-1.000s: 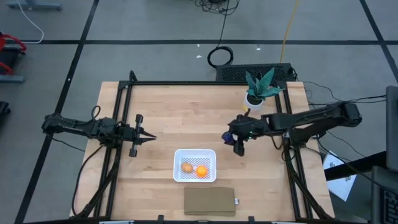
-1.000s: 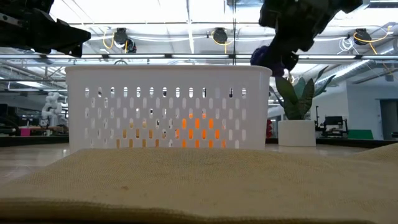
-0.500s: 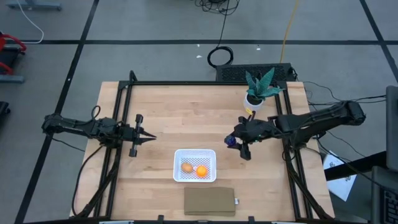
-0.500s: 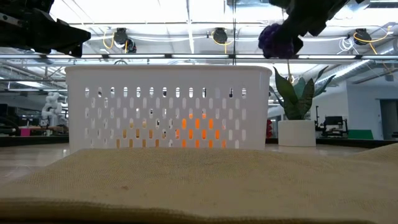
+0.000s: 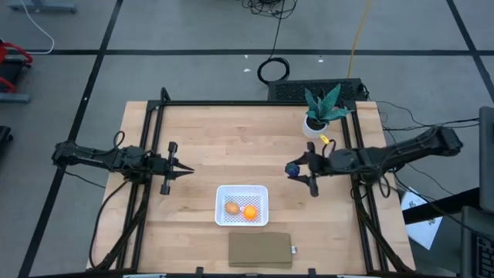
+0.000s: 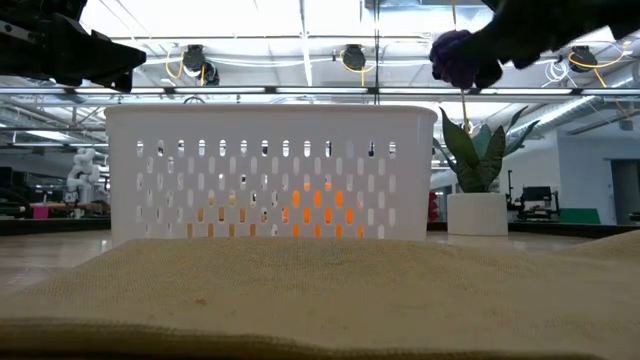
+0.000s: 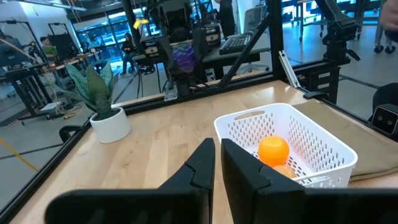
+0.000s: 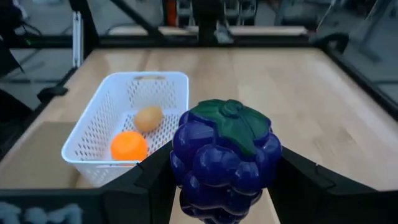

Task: Pick and placing Produce into tupperware
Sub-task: Put the blackberry into the basket

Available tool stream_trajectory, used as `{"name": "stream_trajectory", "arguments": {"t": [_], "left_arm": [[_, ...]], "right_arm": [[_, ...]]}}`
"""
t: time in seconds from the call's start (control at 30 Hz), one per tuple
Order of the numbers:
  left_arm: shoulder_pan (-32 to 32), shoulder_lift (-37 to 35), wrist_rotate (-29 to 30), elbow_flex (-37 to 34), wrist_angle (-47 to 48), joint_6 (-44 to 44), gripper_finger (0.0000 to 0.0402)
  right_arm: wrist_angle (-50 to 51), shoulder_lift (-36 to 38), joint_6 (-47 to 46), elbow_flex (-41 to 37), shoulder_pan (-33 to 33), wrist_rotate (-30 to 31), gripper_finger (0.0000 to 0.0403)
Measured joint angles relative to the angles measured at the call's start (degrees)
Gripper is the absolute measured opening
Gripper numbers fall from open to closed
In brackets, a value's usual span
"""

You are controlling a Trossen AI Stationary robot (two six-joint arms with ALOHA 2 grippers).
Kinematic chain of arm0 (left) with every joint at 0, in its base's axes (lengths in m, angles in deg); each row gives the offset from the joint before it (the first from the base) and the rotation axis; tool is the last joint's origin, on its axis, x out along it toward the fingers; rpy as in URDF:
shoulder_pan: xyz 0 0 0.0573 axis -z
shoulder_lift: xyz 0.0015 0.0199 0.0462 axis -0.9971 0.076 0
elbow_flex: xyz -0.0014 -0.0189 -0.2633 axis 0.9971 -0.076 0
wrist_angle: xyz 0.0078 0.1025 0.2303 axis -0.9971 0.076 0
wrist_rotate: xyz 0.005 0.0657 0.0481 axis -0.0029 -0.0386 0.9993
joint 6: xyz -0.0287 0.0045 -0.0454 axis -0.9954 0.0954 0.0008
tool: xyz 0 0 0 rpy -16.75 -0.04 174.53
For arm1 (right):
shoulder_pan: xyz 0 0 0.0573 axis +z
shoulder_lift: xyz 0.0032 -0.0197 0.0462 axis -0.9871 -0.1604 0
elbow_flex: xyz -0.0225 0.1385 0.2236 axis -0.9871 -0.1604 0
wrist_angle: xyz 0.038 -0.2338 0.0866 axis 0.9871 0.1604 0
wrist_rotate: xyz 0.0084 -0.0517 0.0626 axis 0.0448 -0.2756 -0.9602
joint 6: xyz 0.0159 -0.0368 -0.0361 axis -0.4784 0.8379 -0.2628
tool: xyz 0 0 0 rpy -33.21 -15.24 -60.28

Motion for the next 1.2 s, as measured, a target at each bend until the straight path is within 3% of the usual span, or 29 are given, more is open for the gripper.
{"name": "stream_trajectory", "arguments": {"t": [0.3, 0.53, 0.67, 1.03, 1.2], "left_arm": [[0.0, 0.0, 0.0, 0.0, 0.0, 0.0, 0.0031], [0.0, 0.0, 0.0, 0.0, 0.0, 0.0, 0.0031], [0.0, 0.0, 0.0, 0.0, 0.0, 0.3, 0.0031], [0.0, 0.0, 0.0, 0.0, 0.0, 0.3, 0.0031], [0.0, 0.0, 0.0, 0.0, 0.0, 0.3, 0.0031]], "right_arm": [[-18.0, 6.6, 1.8, -15.2, 0.0, -0.1, 0.0196], [-19.8, 6.4, 1.5, -16.6, 0.0, -0.3, 0.0196], [-26.3, 3.3, 2.2, -16.6, 0.0, -4.6, 0.0196], [-29.4, -12.6, 3.8, -6.7, 0.0, -7.0, 0.0196], [-22.6, -18.7, 5.1, 2.2, 0.1, -9.3, 0.0196]]}}
